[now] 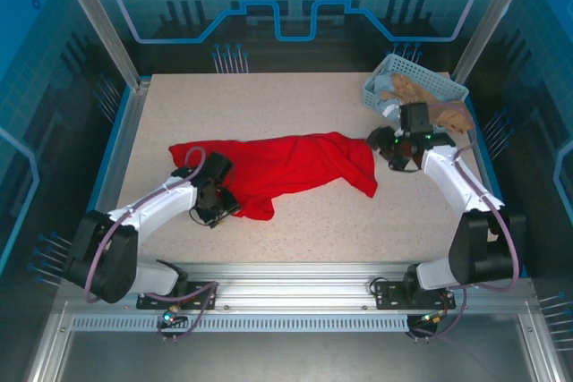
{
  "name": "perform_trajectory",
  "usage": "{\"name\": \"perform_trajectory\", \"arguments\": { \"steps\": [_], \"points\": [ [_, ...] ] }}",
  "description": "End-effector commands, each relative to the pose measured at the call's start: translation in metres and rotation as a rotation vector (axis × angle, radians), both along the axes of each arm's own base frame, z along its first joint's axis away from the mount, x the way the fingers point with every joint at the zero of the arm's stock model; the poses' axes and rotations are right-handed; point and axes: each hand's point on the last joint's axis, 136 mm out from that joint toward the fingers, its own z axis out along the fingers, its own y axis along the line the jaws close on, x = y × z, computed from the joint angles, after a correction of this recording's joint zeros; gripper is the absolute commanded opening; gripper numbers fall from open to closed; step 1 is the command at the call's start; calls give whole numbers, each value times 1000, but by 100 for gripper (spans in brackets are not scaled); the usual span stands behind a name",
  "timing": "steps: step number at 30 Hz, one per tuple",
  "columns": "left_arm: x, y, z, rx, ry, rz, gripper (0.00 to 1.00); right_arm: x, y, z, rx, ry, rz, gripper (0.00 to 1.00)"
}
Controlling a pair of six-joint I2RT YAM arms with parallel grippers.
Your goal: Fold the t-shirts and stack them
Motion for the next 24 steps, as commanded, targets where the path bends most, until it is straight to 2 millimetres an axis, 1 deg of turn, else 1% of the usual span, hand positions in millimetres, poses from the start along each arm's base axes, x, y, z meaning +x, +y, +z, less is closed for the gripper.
{"name": "perform_trajectory", "arguments": {
  "steps": [1, 4, 5, 7, 9, 11, 13, 14, 16, 18, 19, 21, 22, 24],
  "points": [
    [23, -17, 5, -95, -49, 40, 49, -33, 11, -39, -15, 116, 95, 59],
    [25, -30, 6, -156, -30, 61, 49, -47, 14, -62, -25, 178, 118, 59],
    [23, -33, 6, -165, -17, 68, 49, -57, 12, -76, -25, 222, 114, 59],
    [18, -37, 5, -170, 18, 79, 48, -63, 11, -93, -28, 272, 113, 59],
    [17, -40, 6, -174, 35, 89, 46, -64, 11, -104, -40, 305, 116, 56],
    [22, -43, 9, -183, 22, 97, 44, -59, 10, -110, -49, 311, 116, 51],
    [28, -48, 11, -192, 17, 98, 42, -52, 10, -113, -60, 311, 122, 40],
    [31, -51, 11, -195, 20, 90, 41, -42, 10, -108, -66, 292, 122, 32],
    [34, -56, 10, -189, 35, 71, 37, -34, 7, -100, -93, 287, 112, 15],
    [36, -59, 10, -181, 44, 59, 30, -29, 1, -87, -122, 270, 95, 6],
    [38, -61, 10, -180, 43, 55, 25, -29, -1, -81, -135, 268, 87, 3],
    [43, -64, 13, -183, 32, 47, 19, -25, -5, -67, -156, 249, 76, 0],
    [46, -65, 15, -183, 28, 38, 17, -23, -7, -61, -165, 239, 73, 0],
    [50, -68, 18, -179, 28, 15, 9, -19, -9, -51, -183, 232, 69, 0]
  ]
}}
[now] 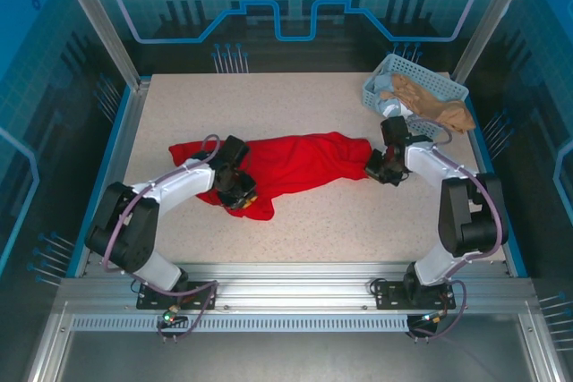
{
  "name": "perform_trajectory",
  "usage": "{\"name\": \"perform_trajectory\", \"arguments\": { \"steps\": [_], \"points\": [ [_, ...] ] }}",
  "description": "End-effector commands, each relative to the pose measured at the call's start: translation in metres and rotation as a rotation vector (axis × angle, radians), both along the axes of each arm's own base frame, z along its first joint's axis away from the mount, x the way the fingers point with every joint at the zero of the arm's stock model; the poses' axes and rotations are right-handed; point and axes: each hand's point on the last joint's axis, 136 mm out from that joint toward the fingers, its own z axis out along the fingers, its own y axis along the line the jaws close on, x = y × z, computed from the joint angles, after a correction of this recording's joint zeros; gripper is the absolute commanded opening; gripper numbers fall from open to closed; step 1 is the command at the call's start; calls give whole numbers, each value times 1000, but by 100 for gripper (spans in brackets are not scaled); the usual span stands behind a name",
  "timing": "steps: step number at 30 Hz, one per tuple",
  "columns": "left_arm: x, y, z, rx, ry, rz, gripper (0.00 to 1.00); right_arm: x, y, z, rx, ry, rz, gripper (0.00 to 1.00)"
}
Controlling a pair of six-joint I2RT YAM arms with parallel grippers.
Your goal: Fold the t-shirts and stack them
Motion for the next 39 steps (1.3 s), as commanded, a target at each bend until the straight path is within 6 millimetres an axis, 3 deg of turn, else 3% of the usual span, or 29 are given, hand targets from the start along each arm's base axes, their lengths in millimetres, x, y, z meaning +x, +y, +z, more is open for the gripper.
{"name": "perform_trajectory", "arguments": {
  "steps": [1, 4, 6, 11, 13, 15, 16, 18, 22, 25, 30, 33, 39],
  "points": [
    [6, -9, 9, -10, 4, -48, 5, -1, -8, 22, -60, -3, 1, 0],
    [12, -9, 15, 12, -9, -80, 1, 11, -14, 30, -79, -16, 3, 0],
    [14, -1, 24, 60, -27, -97, 5, 24, -23, 36, -82, -30, -17, 0],
    [9, 43, 36, 160, -45, -54, 37, 63, -48, 45, -15, -32, -94, 0],
    [6, 63, 35, 165, -41, -13, 44, 78, -49, 54, -25, -40, -82, 14],
    [4, 84, 35, 184, -39, 19, 48, 86, -46, 64, -57, -49, -61, 40],
    [3, 92, 33, 194, -33, 27, 48, 87, -42, 69, -70, -58, -46, 49],
    [0, 105, 28, 204, -16, 38, 51, 81, -24, 75, -87, -69, 9, 57],
    [-1, 118, 12, 224, 8, 38, 52, 48, 27, 68, -63, -48, 125, 60],
    [3, 124, 2, 241, 15, 39, 52, 19, 87, 54, 61, -30, 246, 62],
    [30, 130, 1, 269, -38, 42, 46, -26, 190, 25, 279, 82, 427, 65],
    [44, 129, 1, 267, -65, 36, 39, -40, 228, 9, 339, 140, 469, 65],
    [51, 130, -3, 277, -83, 17, 19, -48, 278, -5, 429, 210, 508, 59]
  ]
}}
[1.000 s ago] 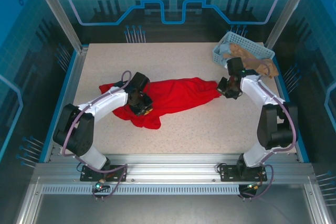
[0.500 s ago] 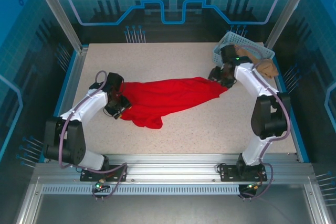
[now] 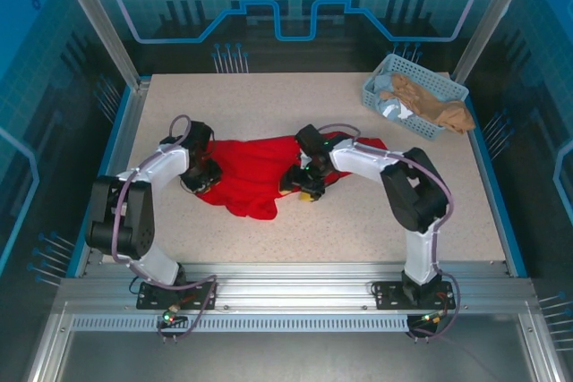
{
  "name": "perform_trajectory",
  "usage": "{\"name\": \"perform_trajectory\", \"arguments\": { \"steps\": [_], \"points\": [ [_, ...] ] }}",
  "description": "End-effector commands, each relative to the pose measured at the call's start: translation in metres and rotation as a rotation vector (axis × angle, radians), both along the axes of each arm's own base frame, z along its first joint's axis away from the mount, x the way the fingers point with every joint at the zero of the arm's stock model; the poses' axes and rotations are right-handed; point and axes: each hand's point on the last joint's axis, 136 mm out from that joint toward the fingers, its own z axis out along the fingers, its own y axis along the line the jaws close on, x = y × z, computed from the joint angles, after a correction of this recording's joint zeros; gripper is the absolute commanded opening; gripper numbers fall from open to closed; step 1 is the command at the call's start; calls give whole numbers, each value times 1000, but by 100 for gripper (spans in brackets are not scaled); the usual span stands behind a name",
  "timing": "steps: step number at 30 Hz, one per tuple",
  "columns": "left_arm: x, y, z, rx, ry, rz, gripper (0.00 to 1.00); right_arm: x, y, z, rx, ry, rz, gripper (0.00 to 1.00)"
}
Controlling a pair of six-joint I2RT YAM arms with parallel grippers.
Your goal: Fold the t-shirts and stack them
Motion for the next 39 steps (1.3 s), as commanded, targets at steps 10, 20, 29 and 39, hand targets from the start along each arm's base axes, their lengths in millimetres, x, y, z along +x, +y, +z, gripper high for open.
{"name": "perform_trajectory", "arguments": {
  "steps": [10, 20, 29, 39],
  "points": [
    [17, 2, 28, 6, -97, -30, 0, -13, 76, 3, 117, 77, 60, 46],
    [13, -6, 80, -49, -220, -53, 0, 2, 62, 25, 32, -78, 50, 0],
    [-9, -21, 133, -140, -371, -94, 0, 3, 33, 103, 59, -312, 156, 0],
    [-41, -48, 177, -287, -535, -179, 0, -37, 16, 105, 101, -282, 275, 11]
  ]
}}
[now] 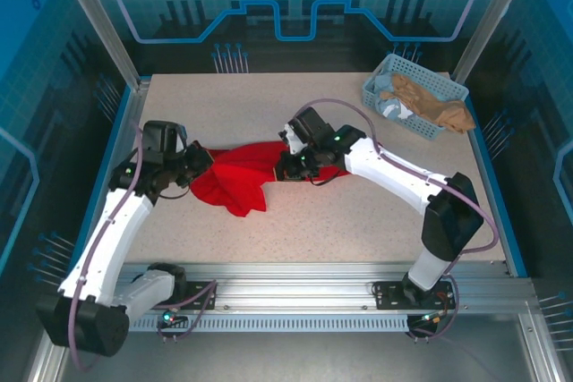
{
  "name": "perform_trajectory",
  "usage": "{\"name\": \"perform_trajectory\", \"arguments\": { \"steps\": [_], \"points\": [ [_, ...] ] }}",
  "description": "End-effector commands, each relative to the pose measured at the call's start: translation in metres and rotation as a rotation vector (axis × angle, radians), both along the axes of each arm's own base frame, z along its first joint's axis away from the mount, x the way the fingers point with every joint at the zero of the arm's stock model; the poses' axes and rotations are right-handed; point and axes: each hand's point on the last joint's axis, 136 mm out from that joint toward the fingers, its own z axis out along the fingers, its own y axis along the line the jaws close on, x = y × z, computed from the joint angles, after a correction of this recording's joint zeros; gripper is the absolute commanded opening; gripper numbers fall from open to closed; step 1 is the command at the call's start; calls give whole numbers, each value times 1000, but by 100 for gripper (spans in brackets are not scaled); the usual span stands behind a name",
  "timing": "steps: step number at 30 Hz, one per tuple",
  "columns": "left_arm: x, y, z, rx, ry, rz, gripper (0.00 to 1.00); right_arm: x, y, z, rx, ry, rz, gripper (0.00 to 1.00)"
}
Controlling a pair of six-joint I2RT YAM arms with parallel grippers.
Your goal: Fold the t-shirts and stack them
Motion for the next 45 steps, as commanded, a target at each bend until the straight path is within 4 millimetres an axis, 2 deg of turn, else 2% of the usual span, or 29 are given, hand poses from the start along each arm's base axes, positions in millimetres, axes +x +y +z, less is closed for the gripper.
{"name": "perform_trajectory", "arguments": {
  "steps": [1, 2, 4, 8, 13, 17, 22, 29, 30, 32, 35, 38, 41, 45],
  "points": [
    [-14, -17, 1, -70, 3, -79, 0, -20, -9, -34, -46, 115, 40, 19],
    [-16, -21, 2, -87, 1, -92, 0, -22, -6, -43, -35, 141, 31, 30],
    [-19, -28, 3, -115, 7, -110, 0, -22, 2, -57, 12, 197, -9, 44],
    [-28, -42, 15, -162, 6, -169, 0, -14, 17, -75, 126, 229, -109, 61],
    [-41, -47, 18, -163, 30, -213, 0, -6, 33, -87, 202, 202, -180, 65],
    [-46, -55, 23, -203, 37, -247, 0, -9, 53, -85, 284, 155, -185, 63],
    [-50, -64, 33, -238, 34, -281, 0, -17, 60, -97, 306, 118, -176, 64],
    [-51, -64, 30, -223, 56, -297, 0, -26, 72, -124, 264, 63, -146, 59],
    [-51, -64, 29, -220, 59, -296, 0, -25, 72, -124, 259, 50, -146, 56],
    [-50, -63, 26, -211, 65, -291, 0, -22, 74, -123, 269, 28, -155, 44],
    [-48, -61, 25, -196, 69, -287, 0, -18, 72, -111, 282, 2, -174, 23],
    [-47, -55, 21, -151, 80, -273, 0, -25, 62, -96, 247, -6, -162, 8],
    [-45, -49, 15, -116, 87, -245, 0, -42, 46, -80, 196, 4, -110, 0],
    [-42, -42, 10, -85, 90, -209, 0, -71, 27, -52, 187, 43, -10, 0]
  ]
}}
